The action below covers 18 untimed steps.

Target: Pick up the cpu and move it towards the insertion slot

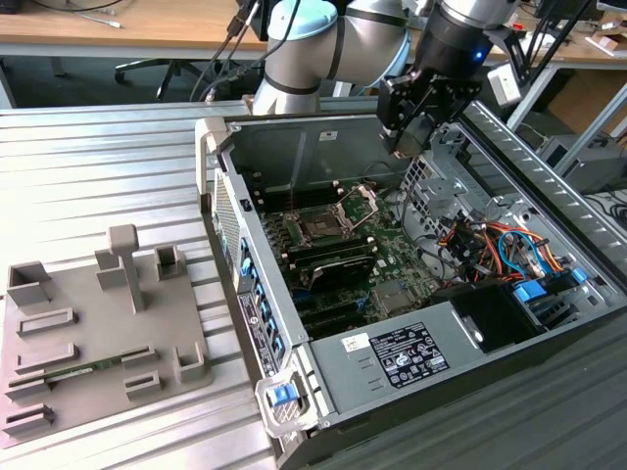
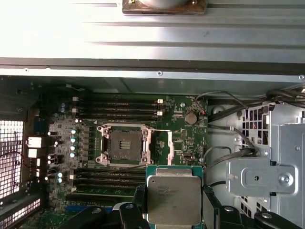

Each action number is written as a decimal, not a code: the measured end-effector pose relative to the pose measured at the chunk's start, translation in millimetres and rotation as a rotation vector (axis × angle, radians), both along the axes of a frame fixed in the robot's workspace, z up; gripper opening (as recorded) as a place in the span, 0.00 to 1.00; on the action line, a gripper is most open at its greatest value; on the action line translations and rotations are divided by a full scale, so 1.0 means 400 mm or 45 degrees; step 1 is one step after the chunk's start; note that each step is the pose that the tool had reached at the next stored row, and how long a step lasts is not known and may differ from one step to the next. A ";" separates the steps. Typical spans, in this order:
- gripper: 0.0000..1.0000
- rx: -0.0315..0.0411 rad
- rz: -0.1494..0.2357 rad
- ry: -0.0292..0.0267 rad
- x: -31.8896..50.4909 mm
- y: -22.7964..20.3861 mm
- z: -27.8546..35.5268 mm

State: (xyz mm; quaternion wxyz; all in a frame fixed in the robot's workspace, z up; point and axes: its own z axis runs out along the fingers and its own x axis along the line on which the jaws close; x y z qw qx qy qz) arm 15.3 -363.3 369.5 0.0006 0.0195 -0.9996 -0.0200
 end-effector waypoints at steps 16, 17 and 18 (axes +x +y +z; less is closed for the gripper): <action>0.55 -0.0001 0.000 0.0000 -0.008 0.004 -0.014; 0.55 0.0000 0.000 0.0000 -0.009 0.004 -0.015; 0.55 -0.0001 0.000 0.0000 -0.010 0.004 -0.017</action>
